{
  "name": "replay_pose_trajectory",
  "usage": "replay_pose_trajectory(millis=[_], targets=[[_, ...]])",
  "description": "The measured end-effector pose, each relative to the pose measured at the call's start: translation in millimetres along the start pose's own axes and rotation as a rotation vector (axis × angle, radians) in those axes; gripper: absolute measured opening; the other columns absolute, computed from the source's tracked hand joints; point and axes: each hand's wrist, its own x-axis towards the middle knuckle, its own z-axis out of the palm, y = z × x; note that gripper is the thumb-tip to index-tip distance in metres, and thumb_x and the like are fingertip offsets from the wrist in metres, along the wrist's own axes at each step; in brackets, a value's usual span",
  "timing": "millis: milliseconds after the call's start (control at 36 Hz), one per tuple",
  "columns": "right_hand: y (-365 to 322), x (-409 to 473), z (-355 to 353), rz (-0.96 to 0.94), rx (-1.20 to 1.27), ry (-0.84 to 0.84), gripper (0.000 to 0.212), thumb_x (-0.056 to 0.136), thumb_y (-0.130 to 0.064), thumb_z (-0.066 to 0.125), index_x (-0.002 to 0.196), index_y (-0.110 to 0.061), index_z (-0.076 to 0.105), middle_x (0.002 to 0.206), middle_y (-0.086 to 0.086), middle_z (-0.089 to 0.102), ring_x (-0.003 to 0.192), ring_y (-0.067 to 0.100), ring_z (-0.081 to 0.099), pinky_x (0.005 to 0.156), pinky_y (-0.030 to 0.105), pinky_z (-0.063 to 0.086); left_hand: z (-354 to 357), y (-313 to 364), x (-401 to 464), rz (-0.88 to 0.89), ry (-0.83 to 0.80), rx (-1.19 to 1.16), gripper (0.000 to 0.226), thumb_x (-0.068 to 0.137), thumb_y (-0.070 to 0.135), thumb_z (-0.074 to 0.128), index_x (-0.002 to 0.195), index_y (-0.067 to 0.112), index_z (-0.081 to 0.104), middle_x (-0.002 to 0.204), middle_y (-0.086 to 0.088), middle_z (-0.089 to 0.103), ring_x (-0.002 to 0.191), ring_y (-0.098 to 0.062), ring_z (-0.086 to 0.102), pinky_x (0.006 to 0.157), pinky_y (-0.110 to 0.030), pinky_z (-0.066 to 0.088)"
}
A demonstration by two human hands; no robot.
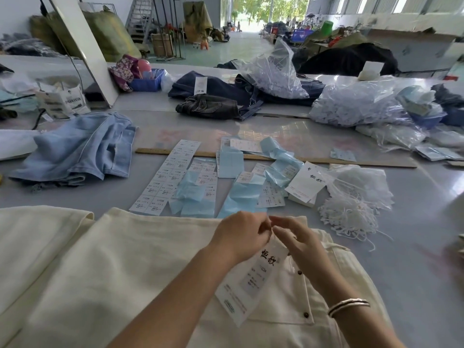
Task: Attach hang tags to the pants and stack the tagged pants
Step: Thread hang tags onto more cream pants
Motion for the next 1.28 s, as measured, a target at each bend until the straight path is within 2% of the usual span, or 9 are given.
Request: replay_pose_trajectory(millis=[111, 389, 500, 583, 722, 806, 944, 1111, 1278], targets=[[3.3, -7.4, -1.0, 0.072, 0.134, 0.017, 0.013, 0.091, -0.017, 0.061, 0.092, -0.023, 0.073, 0.080, -0.004, 0.072, 0.058, 0.004, 0.058, 0.048, 0.018, 0.042, 1.8, 6.9, 8.3, -0.039, 0.044, -0.208, 0.009, 0.091, 0.029, 0.062, 0.094, 0.021, 0.064, 0.085, 0.006, 0.065, 0.082, -0.013, 0.062, 0.078, -0.030, 0.052], [11.4, -29.1, -46.7, 0.302, 0.388, 0.090, 0.012, 0.084, -0.014, 0.066, 0.078, -0.007, 0.072, 0.073, 0.016, 0.069, 0.059, 0.025, 0.058, 0.056, 0.033, 0.044, 47.7, 27.1, 25.3, -0.104, -0.102, -0.497, 0.009, 0.091, 0.020, 0.061, 0.097, 0.019, 0.066, 0.090, 0.004, 0.066, 0.082, -0.008, 0.059, 0.076, -0.015, 0.045], [21.7, -37.5, -84.7, 0.342, 0.195, 0.231, 0.008, 0.084, -0.011, 0.068, 0.080, -0.007, 0.074, 0.056, 0.003, 0.062, 0.043, 0.009, 0.043, 0.040, 0.020, 0.037, 78.9, 46.3, 35.1, -0.078, -0.019, -0.295, 0.019, 0.091, 0.012, 0.052, 0.103, 0.016, 0.067, 0.108, -0.002, 0.065, 0.100, -0.018, 0.057, 0.089, -0.031, 0.046], [31.7, -38.1, -103.4, 0.344, 0.018, 0.278, 0.010, 0.084, -0.011, 0.070, 0.075, -0.010, 0.074, 0.042, -0.009, 0.052, 0.034, 0.002, 0.035, 0.036, 0.016, 0.032, 98.0, 64.9, 40.1, 0.000, -0.009, -0.043, 0.025, 0.093, 0.030, 0.051, 0.108, 0.019, 0.067, 0.113, -0.003, 0.059, 0.113, -0.022, 0.048, 0.092, -0.037, 0.039], [40.1, -33.6, -105.5, 0.362, -0.225, 0.262, 0.012, 0.083, -0.015, 0.072, 0.070, -0.016, 0.074, 0.052, -0.005, 0.064, 0.049, 0.008, 0.053, 0.054, 0.026, 0.042, 109.9, 78.6, 49.4, -0.020, 0.025, 0.071, 0.030, 0.091, 0.042, 0.054, 0.099, 0.021, 0.073, 0.106, -0.005, 0.060, 0.109, -0.023, 0.048, 0.086, -0.036, 0.037], [42.8, -25.7, -101.6, 0.361, -0.334, 0.279, 0.017, 0.081, -0.018, 0.072, 0.064, -0.023, 0.070, 0.062, -0.002, 0.067, 0.061, 0.015, 0.059, 0.063, 0.030, 0.048, 110.1, 76.9, 51.9, -0.099, 0.072, -0.065, 0.028, 0.093, 0.038, 0.053, 0.097, 0.018, 0.072, 0.102, -0.006, 0.063, 0.100, -0.024, 0.056, 0.083, -0.035, 0.043], [39.4, -15.7, -88.0, 0.315, -0.476, 0.302, 0.029, 0.078, -0.025, 0.072, 0.051, -0.025, 0.062, 0.052, -0.012, 0.060, 0.053, 0.004, 0.054, 0.049, 0.022, 0.038, 104.5, 74.5, 46.2, -0.125, 0.199, -0.330, 0.018, 0.090, 0.031, 0.060, 0.085, 0.016, 0.068, 0.087, -0.001, 0.069, 0.083, -0.018, 0.061, 0.073, -0.033, 0.049], [35.3, -12.2, -72.8, 0.203, -0.355, 0.407, 0.009, 0.081, -0.025, 0.071, 0.073, -0.021, 0.073, 0.060, -0.015, 0.061, 0.060, -0.001, 0.055, 0.050, 0.016, 0.036, 103.9, 69.9, 25.9, 0.086, 0.365, -0.347, 0.015, 0.087, 0.026, 0.066, 0.078, 0.013, 0.066, 0.081, -0.002, 0.063, 0.082, -0.018, 0.056, 0.075, -0.030, 0.044], [38.5, -29.8, -54.1, 0.093, -0.107, 0.512, 0.008, 0.083, -0.020, 0.070, 0.078, -0.026, 0.073, 0.069, -0.013, 0.069, 0.062, 0.006, 0.063, 0.058, 0.029, 0.053, 98.6, 61.5, 20.6, -0.165, 0.115, -0.785, 0.013, 0.090, 0.026, 0.065, 0.101, 0.021, 0.061, 0.088, 0.007, 0.069, 0.081, 0.000, 0.063, 0.075, -0.012, 0.048]])
